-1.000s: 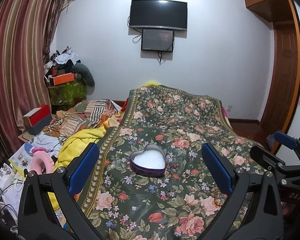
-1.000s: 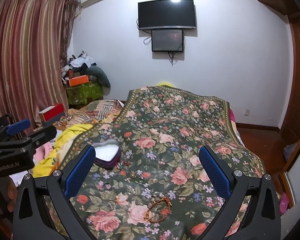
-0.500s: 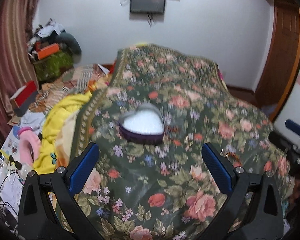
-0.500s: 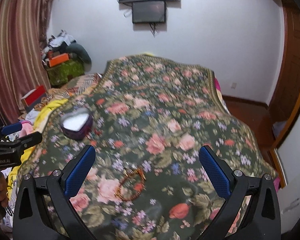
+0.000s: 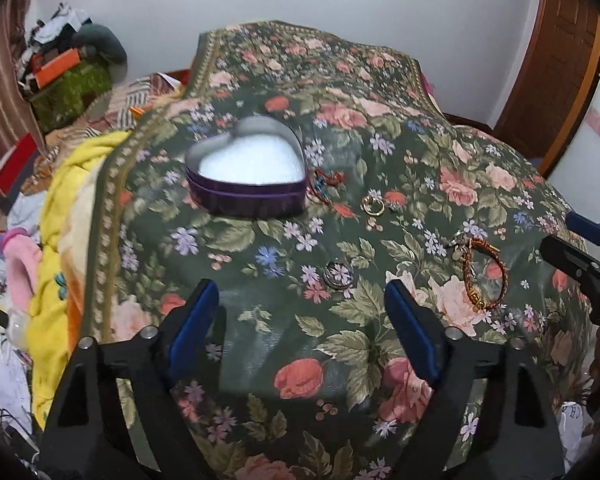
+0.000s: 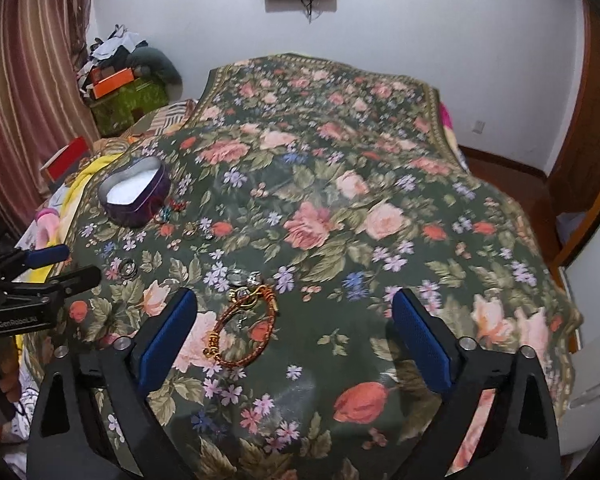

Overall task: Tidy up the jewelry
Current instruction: 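Grasp a silver ring with the left tool while the right tool grasps a stone ring, then carry the rings over the heart tin and open both tools to drop them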

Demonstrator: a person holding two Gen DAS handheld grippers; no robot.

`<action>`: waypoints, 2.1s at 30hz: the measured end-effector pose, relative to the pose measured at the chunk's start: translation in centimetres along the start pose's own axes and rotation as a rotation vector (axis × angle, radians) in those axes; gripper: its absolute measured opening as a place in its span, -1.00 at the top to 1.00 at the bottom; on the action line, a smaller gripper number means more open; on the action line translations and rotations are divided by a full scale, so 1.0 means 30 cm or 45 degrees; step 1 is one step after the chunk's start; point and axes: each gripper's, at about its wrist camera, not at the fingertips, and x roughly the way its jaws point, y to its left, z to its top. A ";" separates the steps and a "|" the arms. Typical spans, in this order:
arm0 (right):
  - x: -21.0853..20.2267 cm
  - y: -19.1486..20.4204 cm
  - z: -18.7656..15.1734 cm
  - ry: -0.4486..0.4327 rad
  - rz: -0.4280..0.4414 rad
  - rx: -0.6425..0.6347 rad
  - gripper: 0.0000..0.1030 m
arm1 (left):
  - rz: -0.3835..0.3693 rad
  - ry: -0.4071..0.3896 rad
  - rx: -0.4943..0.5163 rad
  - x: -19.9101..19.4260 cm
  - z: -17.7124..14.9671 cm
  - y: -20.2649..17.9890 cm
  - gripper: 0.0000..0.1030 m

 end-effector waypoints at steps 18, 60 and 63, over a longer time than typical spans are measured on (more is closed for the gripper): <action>0.169 0.058 0.032 0.138 0.121 -0.002 -0.19 | -0.077 0.039 0.050 0.103 0.023 -0.024 0.06; 0.041 0.091 0.173 -0.028 0.114 0.007 0.45 | -0.052 -0.185 0.008 -0.100 0.104 0.021 0.63; 0.027 0.117 0.197 -0.058 0.130 -0.007 0.45 | -0.033 -0.234 -0.008 -0.137 0.128 0.044 0.63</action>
